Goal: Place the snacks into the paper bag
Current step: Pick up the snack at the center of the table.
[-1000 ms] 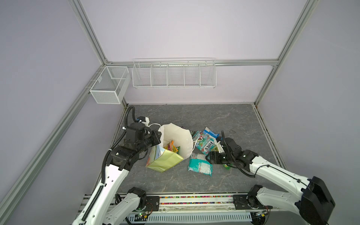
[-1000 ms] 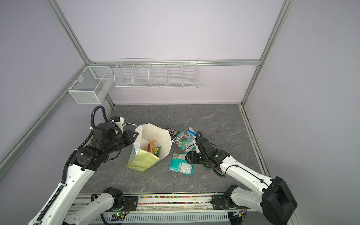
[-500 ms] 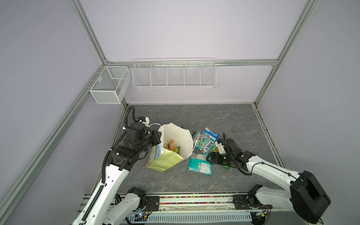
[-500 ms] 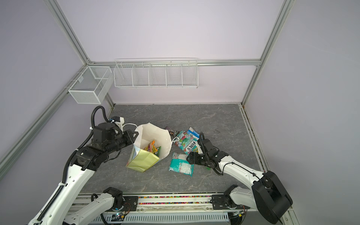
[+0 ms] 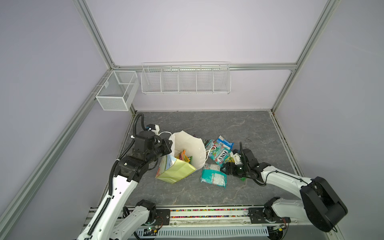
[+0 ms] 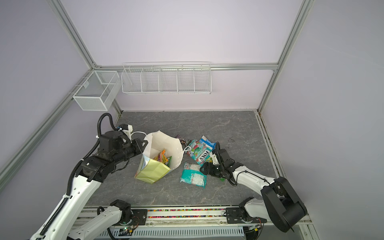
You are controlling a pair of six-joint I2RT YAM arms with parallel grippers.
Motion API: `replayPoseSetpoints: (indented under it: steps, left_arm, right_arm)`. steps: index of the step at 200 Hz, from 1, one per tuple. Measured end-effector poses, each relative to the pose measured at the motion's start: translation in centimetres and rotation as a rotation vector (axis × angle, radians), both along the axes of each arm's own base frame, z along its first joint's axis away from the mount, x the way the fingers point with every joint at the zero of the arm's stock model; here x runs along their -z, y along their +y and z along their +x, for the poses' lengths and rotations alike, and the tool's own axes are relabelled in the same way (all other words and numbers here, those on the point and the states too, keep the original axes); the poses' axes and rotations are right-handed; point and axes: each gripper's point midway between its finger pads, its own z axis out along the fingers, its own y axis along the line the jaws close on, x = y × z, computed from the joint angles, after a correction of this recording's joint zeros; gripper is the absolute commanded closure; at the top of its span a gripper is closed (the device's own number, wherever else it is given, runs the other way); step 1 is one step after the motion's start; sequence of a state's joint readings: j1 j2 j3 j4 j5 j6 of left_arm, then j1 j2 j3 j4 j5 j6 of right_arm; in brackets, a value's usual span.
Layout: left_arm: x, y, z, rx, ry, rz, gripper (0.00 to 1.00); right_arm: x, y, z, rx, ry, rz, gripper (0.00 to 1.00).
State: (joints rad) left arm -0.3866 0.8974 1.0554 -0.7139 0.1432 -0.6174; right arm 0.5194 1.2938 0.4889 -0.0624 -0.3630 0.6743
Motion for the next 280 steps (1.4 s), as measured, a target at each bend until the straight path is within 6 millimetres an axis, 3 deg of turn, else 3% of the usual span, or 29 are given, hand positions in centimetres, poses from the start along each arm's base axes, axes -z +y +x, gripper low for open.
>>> replayPoseSetpoints:
  steps: [68,155,191,280]
  left_arm:
    - [0.0,0.0,0.0,0.000,0.000,0.000,1.00]
    - [0.0,0.0,0.0,0.000,0.000,0.001,1.00]
    - [0.1,0.0,0.0,0.000,0.001,0.001,1.00]
    - [0.0,0.0,0.0,0.000,0.001,0.001,1.00]
  right_arm:
    - [0.8,0.3,0.7,0.007,0.007,0.046,0.35]
    - [1.4,1.3,2.5,0.014,-0.020,0.126,0.54]
    - [1.8,1.0,2.5,0.029,-0.024,0.123,0.72]
    - [2.6,0.3,2.3,0.057,-0.004,0.097,0.94]
